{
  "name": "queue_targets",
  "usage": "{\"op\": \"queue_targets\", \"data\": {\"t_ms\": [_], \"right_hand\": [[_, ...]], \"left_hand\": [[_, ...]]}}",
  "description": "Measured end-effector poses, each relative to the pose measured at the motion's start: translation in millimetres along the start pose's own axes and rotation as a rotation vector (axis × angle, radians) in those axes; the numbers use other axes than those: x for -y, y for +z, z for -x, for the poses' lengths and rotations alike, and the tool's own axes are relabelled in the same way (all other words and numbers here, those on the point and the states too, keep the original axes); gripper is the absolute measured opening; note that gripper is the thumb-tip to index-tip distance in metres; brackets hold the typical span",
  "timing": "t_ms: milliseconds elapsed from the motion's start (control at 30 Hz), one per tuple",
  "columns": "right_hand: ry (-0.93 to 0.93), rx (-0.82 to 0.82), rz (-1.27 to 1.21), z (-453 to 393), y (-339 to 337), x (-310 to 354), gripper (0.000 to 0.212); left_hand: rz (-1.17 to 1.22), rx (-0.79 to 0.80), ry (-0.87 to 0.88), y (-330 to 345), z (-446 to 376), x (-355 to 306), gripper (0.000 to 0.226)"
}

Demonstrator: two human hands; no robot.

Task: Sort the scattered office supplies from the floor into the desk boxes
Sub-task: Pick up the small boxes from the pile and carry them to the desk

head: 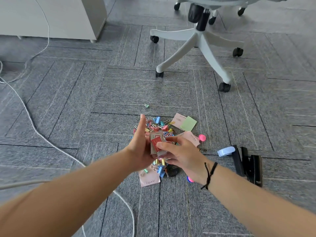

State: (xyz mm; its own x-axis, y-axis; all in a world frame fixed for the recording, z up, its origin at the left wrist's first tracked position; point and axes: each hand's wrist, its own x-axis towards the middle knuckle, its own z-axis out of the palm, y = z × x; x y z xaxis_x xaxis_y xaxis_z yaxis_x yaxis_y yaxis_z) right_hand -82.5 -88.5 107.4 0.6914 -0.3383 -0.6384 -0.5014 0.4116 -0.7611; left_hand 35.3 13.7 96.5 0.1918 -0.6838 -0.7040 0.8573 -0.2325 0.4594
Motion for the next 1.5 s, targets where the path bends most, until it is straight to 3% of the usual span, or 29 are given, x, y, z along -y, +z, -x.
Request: {"op": "queue_targets", "data": {"t_ms": [100,267,400,500,600,833,1033,1233,1333,1500], "right_hand": [[0.021,-0.001,-0.061,40,17,26,0.069],[0.095,-0.043,-0.218,136,46,92,0.058],[0.139,-0.026,-0.229,218,78,173,0.044],[0.127,-0.001,-0.172,273,107,236,0.029],[0.103,-0.01,-0.127,322,139,298,0.034],[0.065,-0.04,-0.093,410,216,430,0.037],[-0.007,0.01,-0.081,439,279,518,0.031],[-0.022,0.158,-0.026,432,325,573,0.035],[-0.037,0.256,0.012,424,351,599,0.038],[-0.039,0.421,0.126,415,415,631,0.042]], "left_hand": [[0.027,0.01,0.018,27,44,-8,0.121],[-0.011,0.04,-0.004,75,147,-29,0.115],[-0.104,-0.011,0.066,113,245,-65,0.094],[-0.13,-0.119,0.173,142,322,-102,0.065],[-0.109,-0.155,0.252,168,393,-145,0.051],[-0.052,-0.325,0.379,205,523,-236,0.07],[0.032,-0.473,0.531,207,589,-306,0.093],[0.092,-0.56,0.644,198,633,-358,0.099],[0.13,-0.625,0.697,189,656,-377,0.115],[0.173,-0.74,0.748,153,704,-403,0.117]]}}
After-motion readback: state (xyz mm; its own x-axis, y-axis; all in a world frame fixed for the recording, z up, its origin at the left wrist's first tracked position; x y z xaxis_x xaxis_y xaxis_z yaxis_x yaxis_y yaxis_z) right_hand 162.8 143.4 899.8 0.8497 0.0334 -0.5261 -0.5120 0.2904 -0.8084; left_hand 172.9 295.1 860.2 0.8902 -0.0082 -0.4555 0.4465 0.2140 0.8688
